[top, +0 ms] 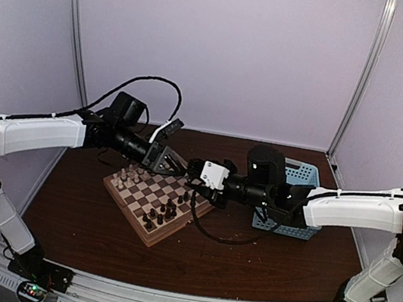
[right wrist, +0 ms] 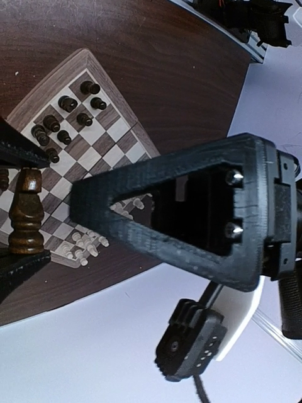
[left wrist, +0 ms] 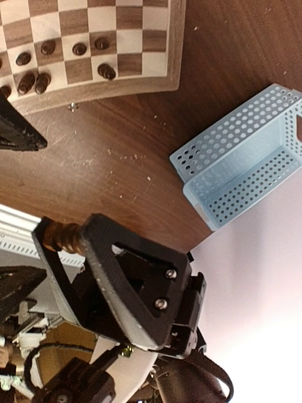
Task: Set up the chess pieces on the board
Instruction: Place the chess piece on the chessboard.
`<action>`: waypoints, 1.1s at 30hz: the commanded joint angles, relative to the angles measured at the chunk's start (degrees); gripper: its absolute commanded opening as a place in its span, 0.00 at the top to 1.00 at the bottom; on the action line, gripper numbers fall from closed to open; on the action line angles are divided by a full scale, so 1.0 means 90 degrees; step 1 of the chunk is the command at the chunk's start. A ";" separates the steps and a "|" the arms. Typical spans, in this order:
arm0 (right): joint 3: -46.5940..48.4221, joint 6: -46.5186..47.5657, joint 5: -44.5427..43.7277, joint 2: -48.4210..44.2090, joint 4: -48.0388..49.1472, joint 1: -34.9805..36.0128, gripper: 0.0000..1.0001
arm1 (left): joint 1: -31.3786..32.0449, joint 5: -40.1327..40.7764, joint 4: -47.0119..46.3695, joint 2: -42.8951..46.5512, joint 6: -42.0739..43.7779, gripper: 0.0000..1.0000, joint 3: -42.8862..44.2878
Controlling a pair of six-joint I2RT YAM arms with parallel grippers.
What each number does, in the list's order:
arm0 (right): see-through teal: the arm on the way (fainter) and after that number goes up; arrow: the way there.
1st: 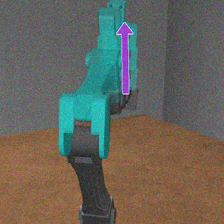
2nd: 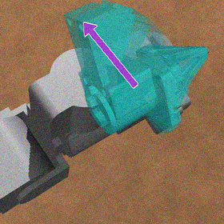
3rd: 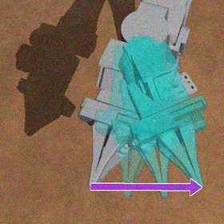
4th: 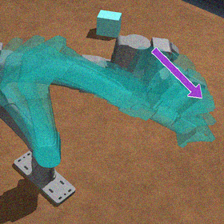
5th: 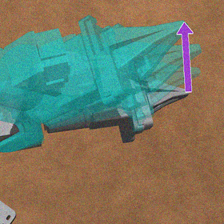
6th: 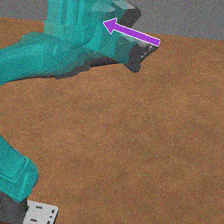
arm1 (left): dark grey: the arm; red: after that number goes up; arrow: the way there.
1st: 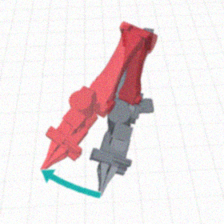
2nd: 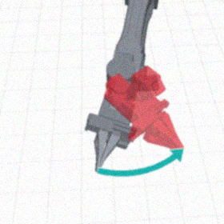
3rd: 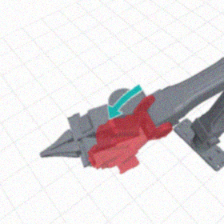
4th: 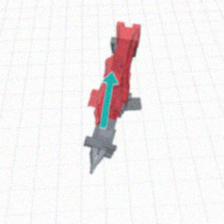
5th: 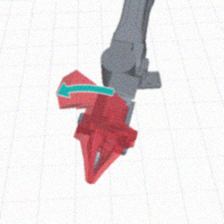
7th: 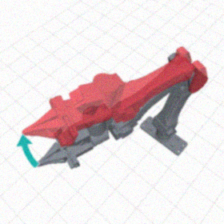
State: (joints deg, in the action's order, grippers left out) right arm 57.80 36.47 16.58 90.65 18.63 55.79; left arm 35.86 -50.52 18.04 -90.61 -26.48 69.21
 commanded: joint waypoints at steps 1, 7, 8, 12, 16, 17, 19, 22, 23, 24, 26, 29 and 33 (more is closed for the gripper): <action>-0.0266 -0.0233 -0.0402 -0.0343 -0.0052 0.0022 0.68 | -0.0107 0.0890 -0.0216 0.0762 0.0634 0.34 -0.0322; -0.0103 -0.1052 -0.0122 -0.0460 -0.0893 -0.0112 0.69 | -0.0100 0.2436 -0.1248 0.1766 0.1186 0.31 -0.1224; -0.0020 -0.1304 0.0072 -0.0470 -0.1058 -0.0172 0.69 | -0.0090 0.2690 -0.1671 0.1912 0.1259 0.30 -0.1496; 0.0237 -0.2529 0.0866 -0.0489 -0.1445 -0.0388 0.70 | 0.0109 0.3569 -0.3882 0.2255 0.2007 0.28 -0.2745; 0.0401 -0.3841 0.1340 -0.0591 -0.1481 -0.0484 0.69 | 0.0449 0.4134 -0.5733 0.2202 0.3663 0.27 -0.3674; 0.0501 -0.4148 0.1415 -0.0594 -0.1556 -0.0486 0.68 | 0.0503 0.3909 -0.6206 0.2131 0.4077 0.27 -0.3851; 0.0755 -0.4656 0.1750 -0.0534 -0.1780 -0.0495 0.67 | 0.0633 0.3591 -0.6747 0.1998 0.4863 0.27 -0.4034; 0.1027 -0.5271 0.2271 -0.0407 -0.1850 -0.0496 0.68 | 0.0728 0.3139 -0.6326 0.1884 0.5307 0.29 -0.3746; 0.1059 -0.5459 0.2400 -0.0376 -0.1762 -0.0496 0.68 | 0.0753 0.2991 -0.6076 0.1855 0.5380 0.31 -0.3623; 0.1062 -0.5656 0.2491 -0.0343 -0.1641 -0.0496 0.68 | 0.0790 0.2901 -0.5976 0.1817 0.5463 0.33 -0.3543; 0.1034 -0.5986 0.2609 -0.0286 -0.1408 -0.0495 0.68 | 0.0878 0.2851 -0.5966 0.1781 0.5630 0.34 -0.3492; 0.1059 -0.6449 0.2777 -0.0160 -0.1112 -0.0493 0.69 | 0.0944 0.2778 -0.5830 0.1760 0.6026 0.36 -0.3420; 0.1163 -0.6900 0.2906 0.0062 -0.0886 -0.0515 0.70 | 0.0968 0.2855 -0.5738 0.1688 0.6373 0.36 -0.3252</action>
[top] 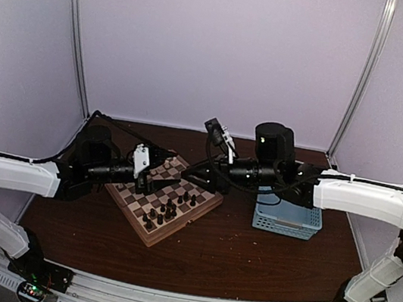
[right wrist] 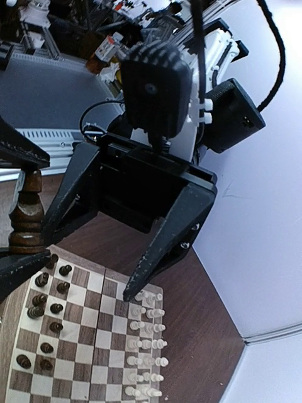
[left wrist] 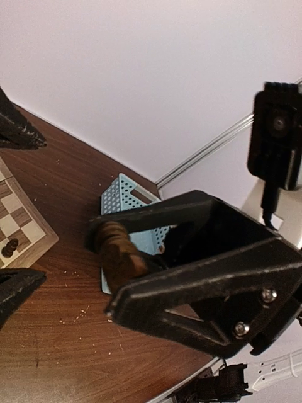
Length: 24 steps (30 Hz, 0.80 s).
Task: Set up the chess pieces on the board
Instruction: Place the chess piece on the chessboard.
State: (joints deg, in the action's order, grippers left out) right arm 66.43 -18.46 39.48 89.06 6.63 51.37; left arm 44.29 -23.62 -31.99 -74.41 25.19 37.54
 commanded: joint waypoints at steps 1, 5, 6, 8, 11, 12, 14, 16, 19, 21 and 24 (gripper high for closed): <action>0.0206 -0.0914 0.0396 0.0286 0.0556 -0.0032 0.70 | 0.0037 -0.0181 -0.0169 -0.0140 0.0679 0.36 0.0318; 0.0226 -0.1534 0.0538 0.0534 0.1059 -0.0077 0.70 | 0.0039 -0.0301 -0.0160 -0.0260 0.0741 0.40 0.0444; 0.0226 -0.1661 0.0573 0.0588 0.1193 -0.0081 0.70 | 0.0037 -0.0332 -0.0187 -0.0282 0.0743 0.41 0.0455; 0.0212 -0.1879 0.0611 0.0678 0.1438 -0.0102 0.70 | 0.0039 -0.0418 -0.0240 -0.0315 0.0732 0.44 0.0457; 0.0187 -0.2129 0.0631 0.0788 0.1705 -0.0144 0.70 | 0.0039 -0.0573 -0.0244 -0.0318 0.0735 0.48 0.0460; 0.0178 -0.2214 0.0640 0.0826 0.1792 -0.0167 0.70 | 0.0037 -0.0625 -0.0245 -0.0316 0.0729 0.49 0.0457; 0.0167 -0.2380 0.0642 0.0886 0.1940 -0.0218 0.70 | 0.0039 -0.0691 -0.0245 -0.0318 0.0735 0.51 0.0443; 0.0183 -0.2492 0.0690 0.0949 0.2021 -0.0253 0.70 | 0.0035 -0.0713 -0.0245 -0.0307 0.0729 0.51 0.0438; 0.0196 -0.2642 0.0763 0.1040 0.2184 -0.0277 0.70 | 0.0039 -0.0714 -0.0235 -0.0280 0.0717 0.56 0.0438; 0.0213 -0.2688 0.0795 0.1081 0.2242 -0.0281 0.70 | 0.0036 -0.0712 -0.0235 -0.0261 0.0714 0.58 0.0425; 0.0249 -0.2695 0.0848 0.1151 0.2240 -0.0279 0.70 | 0.0034 -0.0659 -0.0235 -0.0233 0.0699 0.65 0.0428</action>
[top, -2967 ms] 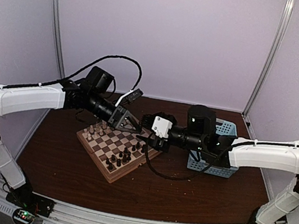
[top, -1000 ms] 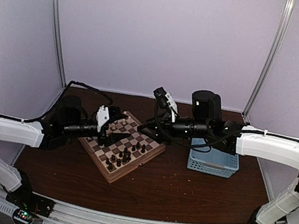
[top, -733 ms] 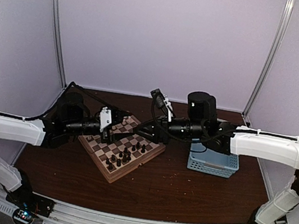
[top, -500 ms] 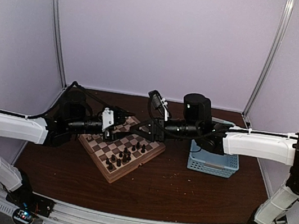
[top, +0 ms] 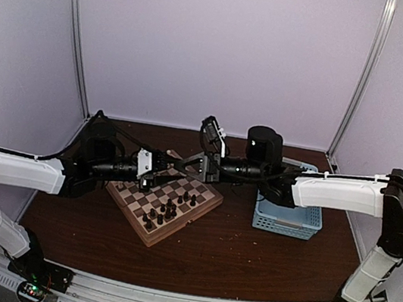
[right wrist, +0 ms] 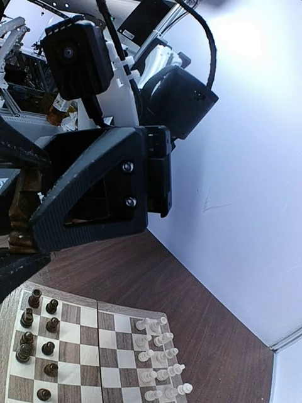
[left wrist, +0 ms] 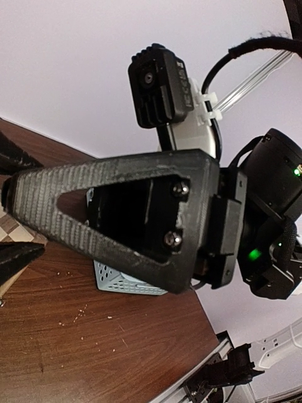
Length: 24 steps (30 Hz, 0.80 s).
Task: Set up the chess pieces on the board
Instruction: Place the chess piece on the chessboard.
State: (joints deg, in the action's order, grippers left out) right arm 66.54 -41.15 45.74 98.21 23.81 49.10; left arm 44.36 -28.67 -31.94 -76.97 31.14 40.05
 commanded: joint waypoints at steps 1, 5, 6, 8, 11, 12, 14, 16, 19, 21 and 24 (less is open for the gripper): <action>0.0242 -0.0174 0.0169 0.0150 0.0341 -0.0027 0.70 | 0.0032 -0.0076 -0.0248 0.0055 0.0028 0.66 0.0149; 0.0253 -0.0165 0.0192 0.0216 0.0336 -0.0033 0.69 | 0.0032 -0.0071 -0.0273 0.0051 -0.0007 0.71 0.0144; 0.0253 -0.0172 0.0199 0.0222 0.0343 -0.0027 0.69 | 0.0030 -0.0076 -0.0284 0.0048 -0.0012 0.72 0.0149; 0.0253 -0.0187 0.0210 0.0236 0.0373 -0.0026 0.69 | 0.0031 -0.0077 -0.0288 0.0046 -0.0019 0.78 0.0154; 0.0234 -0.0194 0.0221 0.0199 0.0433 -0.0036 0.69 | 0.0032 -0.0020 -0.0243 0.0037 -0.0038 0.88 0.0159; 0.0225 -0.0189 0.0212 0.0188 0.0439 -0.0036 0.68 | 0.0032 0.0022 -0.0227 0.0034 -0.0053 0.90 0.0159; 0.0205 -0.0163 0.0202 0.0160 0.0430 -0.0050 0.65 | 0.0032 0.0106 -0.0198 0.0036 -0.0094 0.94 0.0158; 0.0182 -0.0120 0.0211 0.0125 0.0426 -0.0074 0.59 | 0.0032 0.0184 -0.0160 0.0042 -0.0159 0.99 0.0159; 0.0160 -0.0045 0.0202 0.0047 0.0290 -0.0135 0.44 | 0.0027 0.0252 -0.0008 0.0046 -0.0282 1.00 0.0192; 0.0148 0.0120 0.0166 -0.0068 0.0064 -0.0202 0.35 | 0.0031 0.0283 0.0134 0.0054 -0.0376 1.00 0.0216; 0.0168 0.0507 -0.0015 -0.0317 -0.0464 -0.0287 0.30 | 0.0032 0.0285 0.0308 0.0061 -0.0486 1.00 0.0213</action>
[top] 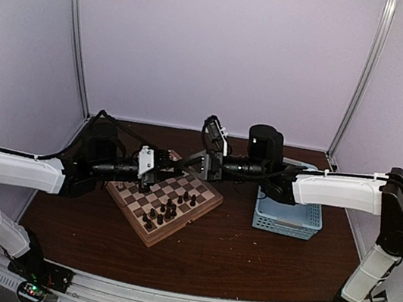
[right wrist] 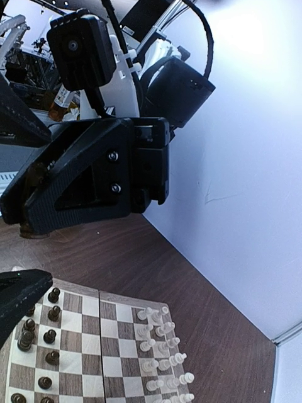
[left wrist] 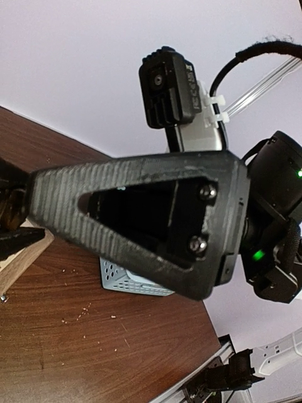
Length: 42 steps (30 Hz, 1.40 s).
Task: Set up the chess pieces on the board
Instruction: Place the chess piece on the chessboard.
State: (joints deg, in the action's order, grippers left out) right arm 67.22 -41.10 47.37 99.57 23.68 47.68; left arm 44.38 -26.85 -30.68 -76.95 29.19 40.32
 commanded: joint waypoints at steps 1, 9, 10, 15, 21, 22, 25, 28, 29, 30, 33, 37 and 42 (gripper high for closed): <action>0.0124 0.0704 -0.0282 -0.0551 -0.0692 -0.0135 0.29 | 0.0030 0.0081 0.0218 0.0054 -0.0295 1.00 0.0179; 0.0659 0.1821 -0.1329 -0.0874 -0.3181 -0.0105 0.30 | 0.0027 0.0350 0.1054 -0.0153 -0.0693 1.00 0.0547; 0.0649 0.1887 -0.1439 -0.0926 -0.3308 -0.0091 0.32 | 0.0029 0.0413 0.1216 -0.0205 -0.0763 1.00 0.0637; 0.0592 0.1982 -0.1851 -0.0989 -0.3590 -0.0073 0.34 | 0.0025 0.0930 0.1608 -0.0521 -0.1192 1.00 0.1020; 0.0566 0.2079 -0.2230 -0.0918 -0.3736 -0.0083 0.35 | -0.0079 0.2131 0.2068 -0.1114 -0.2253 1.00 0.1576; 0.0525 0.2062 -0.2230 -0.0933 -0.3675 -0.0090 0.35 | -0.0095 0.2245 0.1957 -0.1148 -0.2355 1.00 0.1501; 0.0412 0.2062 -0.2246 -0.0974 -0.3558 -0.0101 0.34 | -0.0114 0.2713 0.1599 -0.1238 -0.2622 1.00 0.1159; 0.0334 0.2094 -0.2230 -0.1001 -0.3505 -0.0112 0.34 | -0.0236 0.3110 0.1519 -0.1200 -0.3043 1.00 0.0841; 0.0304 0.2096 -0.2224 -0.1013 -0.3469 -0.0112 0.34 | -0.0284 0.3217 0.1505 -0.1150 -0.3195 1.00 0.0689; 0.0269 0.2096 -0.2208 -0.1019 -0.3433 -0.0114 0.34 | -0.0312 0.3282 0.1448 -0.1089 -0.3333 1.00 0.0504; 0.0204 0.2080 -0.2121 -0.1007 -0.3284 -0.0120 0.34 | -0.0342 0.3540 0.1052 -0.0891 -0.3652 1.00 -0.0185; 0.0192 0.2017 -0.1976 -0.0922 -0.3057 -0.0122 0.34 | -0.0378 0.3761 0.0782 -0.0843 -0.3936 1.00 -0.0768; 0.0343 0.1955 -0.1881 -0.0829 -0.2953 -0.0117 0.34 | -0.0400 0.3922 0.0334 -0.1020 -0.4131 1.00 -0.1109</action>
State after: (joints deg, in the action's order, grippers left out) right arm 69.30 -22.90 29.10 91.83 -5.48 46.61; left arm 41.23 5.72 -19.35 -85.91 -4.75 31.79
